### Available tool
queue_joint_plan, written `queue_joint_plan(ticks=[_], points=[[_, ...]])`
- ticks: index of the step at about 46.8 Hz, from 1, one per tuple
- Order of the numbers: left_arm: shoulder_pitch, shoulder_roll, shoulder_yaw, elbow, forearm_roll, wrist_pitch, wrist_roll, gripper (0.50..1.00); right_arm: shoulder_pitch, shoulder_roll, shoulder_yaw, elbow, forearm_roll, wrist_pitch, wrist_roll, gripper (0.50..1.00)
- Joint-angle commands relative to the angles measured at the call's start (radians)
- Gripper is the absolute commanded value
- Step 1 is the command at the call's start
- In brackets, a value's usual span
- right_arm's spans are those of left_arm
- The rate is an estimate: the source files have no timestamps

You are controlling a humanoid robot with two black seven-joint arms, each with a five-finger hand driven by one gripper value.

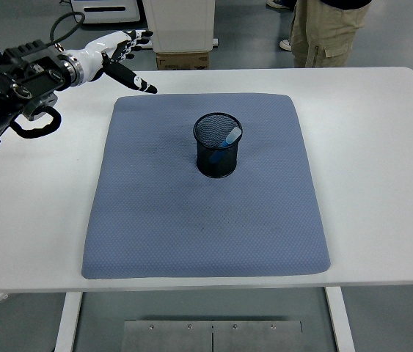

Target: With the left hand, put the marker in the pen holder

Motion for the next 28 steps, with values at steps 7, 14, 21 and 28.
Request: queue_joint_plan(ticks=[7,14,21,28], points=[[0.156,-0.001,-0.208,0.161,-0.001,0.000,0.000,1.000,0.000,0.000,0.001,0.000,0.000,0.000,0.000,1.000],[0.250,0.035,-0.423,0.207,-0.004,-0.001,-0.032,1.000,0.000,0.000,-0.001,0.000,0.000,0.000,0.000,1.000],[0.319,0.084,-0.690,0.207,-0.001,-0.012,-0.136,1.000,0.000,0.000,-0.001,0.000,0.000,0.000,0.000,1.000],[0.366,0.130,-0.836,0.204,-0.002,-0.081,-0.144,1.000,-0.003,0.000,-0.002,0.000,-0.003,0.000,0.000,1.000]])
